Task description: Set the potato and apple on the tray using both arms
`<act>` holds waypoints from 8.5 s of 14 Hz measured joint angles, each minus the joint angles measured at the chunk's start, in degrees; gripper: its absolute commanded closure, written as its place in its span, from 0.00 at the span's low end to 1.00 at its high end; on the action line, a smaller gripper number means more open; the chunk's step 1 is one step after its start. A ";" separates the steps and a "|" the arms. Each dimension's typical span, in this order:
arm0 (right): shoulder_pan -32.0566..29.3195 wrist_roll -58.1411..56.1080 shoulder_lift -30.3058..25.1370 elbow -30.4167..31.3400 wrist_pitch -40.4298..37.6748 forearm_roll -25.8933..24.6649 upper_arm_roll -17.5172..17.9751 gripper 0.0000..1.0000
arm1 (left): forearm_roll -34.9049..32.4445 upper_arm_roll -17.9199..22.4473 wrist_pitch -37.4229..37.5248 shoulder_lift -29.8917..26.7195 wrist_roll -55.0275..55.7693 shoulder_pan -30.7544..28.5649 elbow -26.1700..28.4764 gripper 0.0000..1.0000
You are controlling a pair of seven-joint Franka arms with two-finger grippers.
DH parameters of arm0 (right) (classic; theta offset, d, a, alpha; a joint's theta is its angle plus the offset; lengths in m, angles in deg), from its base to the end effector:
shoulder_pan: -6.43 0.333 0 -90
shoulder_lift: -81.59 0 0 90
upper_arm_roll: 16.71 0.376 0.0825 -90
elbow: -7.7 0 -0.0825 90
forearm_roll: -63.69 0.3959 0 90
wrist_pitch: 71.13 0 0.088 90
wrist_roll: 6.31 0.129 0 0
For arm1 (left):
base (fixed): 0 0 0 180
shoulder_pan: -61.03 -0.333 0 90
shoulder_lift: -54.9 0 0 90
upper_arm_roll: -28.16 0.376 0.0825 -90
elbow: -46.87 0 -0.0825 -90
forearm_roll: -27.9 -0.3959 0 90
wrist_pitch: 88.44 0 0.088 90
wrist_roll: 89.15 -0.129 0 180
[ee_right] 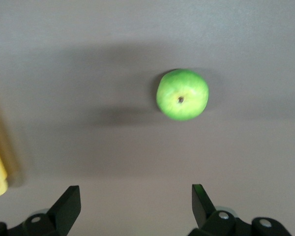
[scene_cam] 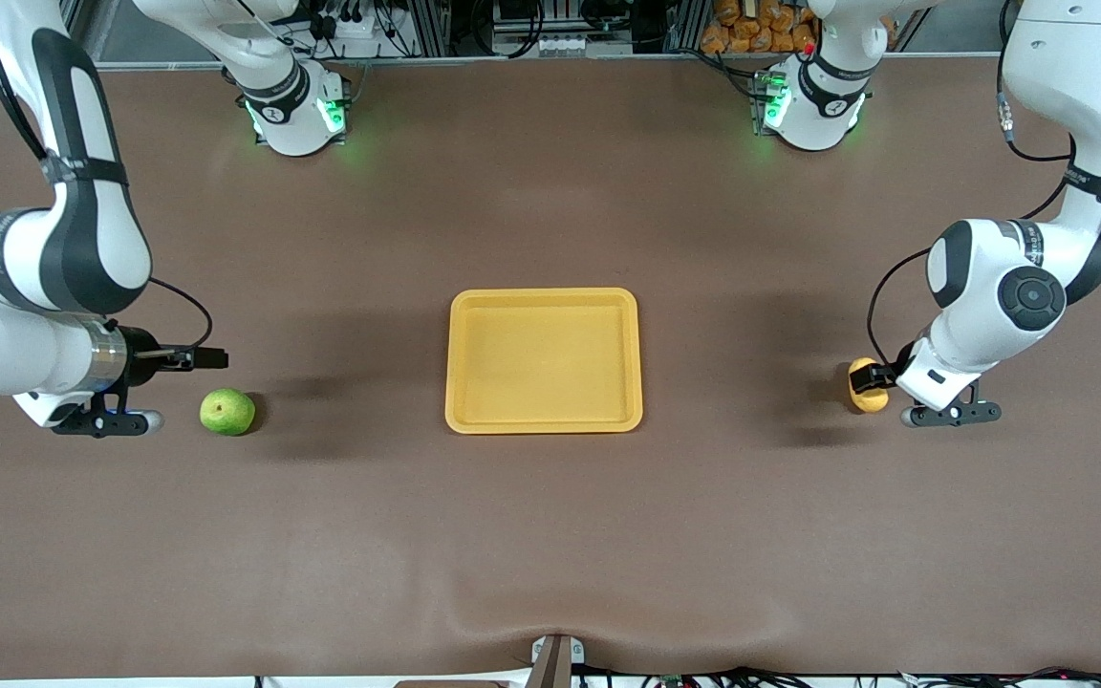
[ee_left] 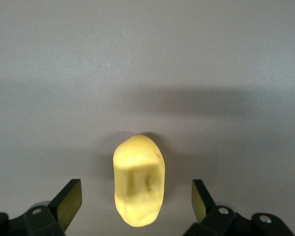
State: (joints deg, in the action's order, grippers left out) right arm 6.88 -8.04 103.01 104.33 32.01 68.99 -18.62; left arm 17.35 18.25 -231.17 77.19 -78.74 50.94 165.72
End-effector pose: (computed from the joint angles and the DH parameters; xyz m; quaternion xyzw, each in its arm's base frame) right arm 0.6544 -0.0047 0.3926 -0.9908 0.0136 0.1284 0.0407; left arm 0.6235 0.0072 0.2700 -0.9992 -0.0270 -0.0207 0.0227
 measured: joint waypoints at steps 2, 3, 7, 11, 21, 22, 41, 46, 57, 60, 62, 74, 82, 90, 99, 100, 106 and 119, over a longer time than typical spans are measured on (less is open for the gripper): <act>-0.27 -0.68 -0.57 5.47 7.88 -0.11 0.01 0.00 | -0.30 0.01 -0.91 0.95 0.00 0.00 0.03 0.14; -0.23 -0.82 -1.29 8.36 12.59 -0.37 0.08 0.00 | -0.34 0.02 -1.20 1.39 0.00 0.00 0.04 0.16; -0.25 -1.15 -3.89 16.74 26.66 -5.22 0.14 0.00 | -0.45 0.08 -1.36 2.48 0.00 0.00 0.05 0.26; -3.72 -9.71 -2.59 18.37 33.52 -7.23 -0.06 0.00 | -0.77 0.11 -2.52 3.71 0.00 -0.01 0.05 0.48; -3.98 -35.74 0.35 17.82 34.08 -3.83 0.68 0.00 | -0.85 -0.39 -3.93 4.07 0.00 0.33 -0.82 1.00; -3.95 -37.20 0.53 17.78 34.09 -3.27 0.72 0.00 | -0.86 -0.56 -3.95 3.85 0.00 0.79 -1.12 1.00; -4.43 -48.59 8.29 10.42 35.64 2.53 0.34 1.00 | -0.87 -2.05 3.00 1.31 23.85 24.39 -7.28 1.00; -4.46 -50.91 5.77 6.65 35.02 2.53 0.17 1.00 | -0.87 -2.01 7.43 3.21 34.94 31.30 -12.07 1.00; -4.30 -64.29 1.13 6.43 27.69 2.76 6.21 1.00 | -3.16 -1.73 9.64 13.28 42.03 39.74 -21.21 1.00; -4.25 -66.54 1.00 6.38 20.32 2.84 8.75 1.00 | -4.34 -1.61 9.64 14.98 42.05 40.03 -21.85 1.00; -4.22 -67.60 1.01 6.45 16.44 2.91 11.18 1.00 | -4.41 -1.47 9.67 15.35 42.05 40.03 -22.02 0.88; 10.87 -72.63 5.30 7.03 27.19 2.96 15.69 1.00 | -6.10 -1.01 9.80 16.71 42.05 39.67 -25.40 0.00; 19.12 -63.04 9.67 7.46 33.10 -2.37 15.34 1.00 | -6.32 -0.76 22.68 6.06 38.40 33.21 -28.09 0.00; 23.01 -52.99 13.26 7.53 36.86 -9.08 14.95 0.87 | -6.31 -0.90 28.69 0.49 32.59 26.90 -28.24 0.00; 22.93 -52.97 13.43 7.13 36.90 -9.18 14.41 0.00 | -6.31 -0.97 33.12 -4.76 23.85 21.58 -28.47 0.00; 22.75 -52.97 12.97 6.75 35.33 -9.20 14.26 0.00 | -6.23 -0.98 34.38 -5.78 22.15 20.70 -28.49 0.00; 17.46 -52.99 5.42 5.72 21.44 -9.59 13.80 0.00 | -1.59 -0.97 39.62 -11.06 15.54 16.63 -28.52 0.00; -3.23 -51.32 -9.79 5.54 11.05 -9.76 13.48 0.00 | 3.60 4.54 51.50 -19.34 -3.67 13.01 -30.43 0.00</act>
State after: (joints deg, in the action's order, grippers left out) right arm 3.65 -59.37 93.22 109.88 43.06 59.22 -5.14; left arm 20.95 22.78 -179.67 57.85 -82.41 63.95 135.30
